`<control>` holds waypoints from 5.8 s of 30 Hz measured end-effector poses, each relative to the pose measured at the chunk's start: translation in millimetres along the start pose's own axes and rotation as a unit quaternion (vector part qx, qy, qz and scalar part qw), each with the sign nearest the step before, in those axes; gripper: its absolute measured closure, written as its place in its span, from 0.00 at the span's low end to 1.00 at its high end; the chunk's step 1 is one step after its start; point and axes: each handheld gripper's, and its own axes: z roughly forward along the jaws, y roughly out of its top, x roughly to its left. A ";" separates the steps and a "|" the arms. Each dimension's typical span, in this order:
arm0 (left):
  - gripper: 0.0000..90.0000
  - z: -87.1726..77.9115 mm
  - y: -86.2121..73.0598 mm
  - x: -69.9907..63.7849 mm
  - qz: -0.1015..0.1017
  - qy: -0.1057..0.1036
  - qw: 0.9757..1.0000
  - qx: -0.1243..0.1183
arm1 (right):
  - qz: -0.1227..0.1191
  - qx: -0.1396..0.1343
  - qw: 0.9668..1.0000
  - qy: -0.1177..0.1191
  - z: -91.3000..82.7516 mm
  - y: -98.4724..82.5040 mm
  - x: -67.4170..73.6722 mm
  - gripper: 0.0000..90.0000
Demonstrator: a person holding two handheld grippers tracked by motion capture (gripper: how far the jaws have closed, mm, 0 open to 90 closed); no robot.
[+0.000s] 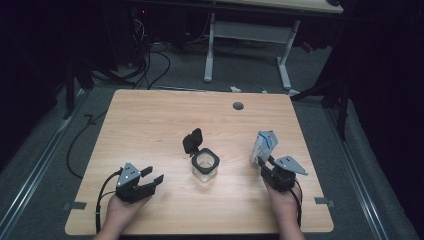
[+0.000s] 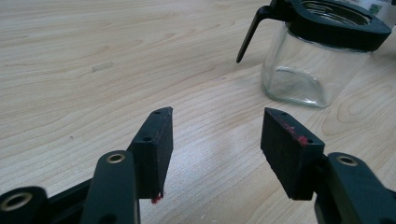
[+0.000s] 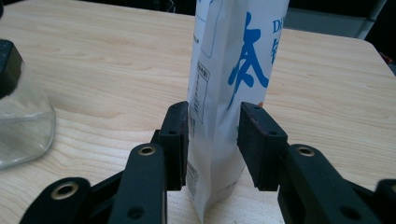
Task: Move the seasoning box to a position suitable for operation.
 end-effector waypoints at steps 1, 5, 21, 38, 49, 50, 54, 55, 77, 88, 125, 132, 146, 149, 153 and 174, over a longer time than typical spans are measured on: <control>0.49 -0.1 -0.5 -0.1 -0.001 0.000 1.000 0.001 | 0.005 -0.002 1.000 0.000 0.4 -0.1 -0.1 0.69; 0.49 0.7 -1.8 0.1 -0.002 0.002 1.000 0.002 | 0.013 -0.006 1.000 -0.001 2.4 1.0 0.4 0.66; 0.49 0.6 -2.7 0.6 0.001 -0.003 1.000 0.005 | 0.027 -0.025 0.999 0.000 5.6 -3.7 -1.5 0.79; 0.49 1.3 -4.9 -1.6 0.000 -0.006 1.000 0.007 | 0.036 -0.019 0.999 0.003 6.9 -9.5 -1.1 0.91; 0.49 1.3 -5.1 -1.8 -0.001 -0.006 1.000 0.009 | 0.033 -0.007 0.999 0.005 6.0 -6.1 -1.9 0.93; 0.49 1.3 -5.1 -1.8 -0.001 -0.006 1.000 0.008 | 0.033 -0.007 0.999 0.005 6.0 -6.1 -1.9 0.93; 0.49 1.5 -4.9 -1.3 -0.001 -0.006 1.000 0.008 | 0.025 0.003 1.000 0.018 3.7 -1.7 -3.6 0.93; 0.49 1.4 -4.9 -1.2 -0.001 -0.006 1.000 0.007 | 0.022 0.005 1.000 0.021 3.2 -0.7 -3.7 0.93; 0.49 2.0 -6.3 -2.0 0.007 -0.014 1.000 0.011 | -0.025 0.100 0.991 0.083 -24.4 30.7 -7.8 0.96; 0.48 2.5 -6.9 -4.1 0.008 -0.020 1.000 0.014 | -0.046 0.168 0.979 0.105 -32.0 46.8 -5.5 0.96; 0.47 2.5 -6.4 -11.0 0.011 -0.062 0.998 0.010 | -0.100 0.336 0.929 0.116 -28.2 79.0 9.1 1.00; 0.47 2.6 -8.1 -12.6 0.012 -0.067 0.998 0.014 | -0.099 0.344 0.927 0.112 -26.2 81.1 10.4 1.00; 0.46 1.5 -11.7 -19.1 0.022 -0.068 0.997 0.012 | -0.107 0.352 0.923 0.108 -33.6 86.6 10.1 1.00; 0.45 2.4 -13.9 -21.3 0.026 -0.071 0.997 0.012 | -0.106 0.351 0.923 0.114 -34.1 87.0 11.0 1.00; 0.42 1.8 -16.1 -25.2 0.030 -0.077 0.997 0.012 | -0.109 0.352 0.922 0.121 -34.2 88.7 14.3 1.00; 0.30 7.3 -31.2 -46.8 0.025 -0.107 0.994 0.025 | -0.114 0.349 0.918 0.152 -39.2 103.3 38.5 1.00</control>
